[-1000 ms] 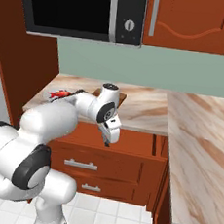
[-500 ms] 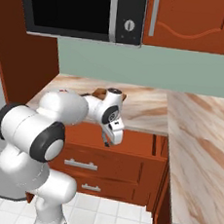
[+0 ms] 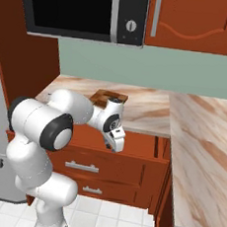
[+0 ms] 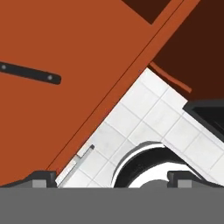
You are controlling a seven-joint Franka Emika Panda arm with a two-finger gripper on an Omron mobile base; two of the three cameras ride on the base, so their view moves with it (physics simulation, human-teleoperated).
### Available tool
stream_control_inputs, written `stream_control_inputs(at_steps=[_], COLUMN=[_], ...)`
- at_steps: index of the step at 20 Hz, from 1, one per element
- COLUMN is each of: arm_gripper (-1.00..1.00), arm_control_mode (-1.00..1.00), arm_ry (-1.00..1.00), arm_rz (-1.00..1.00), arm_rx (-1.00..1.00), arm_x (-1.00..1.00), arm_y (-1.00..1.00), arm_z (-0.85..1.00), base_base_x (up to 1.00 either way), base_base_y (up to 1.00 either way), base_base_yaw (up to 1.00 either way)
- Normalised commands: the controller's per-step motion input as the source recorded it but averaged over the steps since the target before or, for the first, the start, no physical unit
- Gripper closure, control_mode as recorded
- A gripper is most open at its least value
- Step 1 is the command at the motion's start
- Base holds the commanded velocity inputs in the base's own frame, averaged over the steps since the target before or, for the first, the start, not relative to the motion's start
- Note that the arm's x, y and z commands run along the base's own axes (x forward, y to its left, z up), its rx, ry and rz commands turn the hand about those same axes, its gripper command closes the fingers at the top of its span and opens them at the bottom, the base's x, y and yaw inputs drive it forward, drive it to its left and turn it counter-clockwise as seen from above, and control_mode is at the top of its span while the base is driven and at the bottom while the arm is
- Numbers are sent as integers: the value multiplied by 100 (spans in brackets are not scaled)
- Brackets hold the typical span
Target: Pick up the knife from the drawer and place it on the cutting board. Then place the meat from the plate to the cutting board.
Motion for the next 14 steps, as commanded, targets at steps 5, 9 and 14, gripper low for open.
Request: stream_control_inputs(at_steps=[5, 9, 14], arm_gripper=[-100, -100, -100], arm_control_mode=[-100, -100, -100], arm_ry=[0, 0, 0], arm_rz=[0, 0, 0], arm_rx=[0, -1, -1], arm_x=[31, 32, 26], arm_y=[0, 0, 0], arm_z=[-8, -23, -33], base_base_x=[0, 0, 0], base_base_y=[0, 0, 0], base_base_yaw=[0, 0, 0])
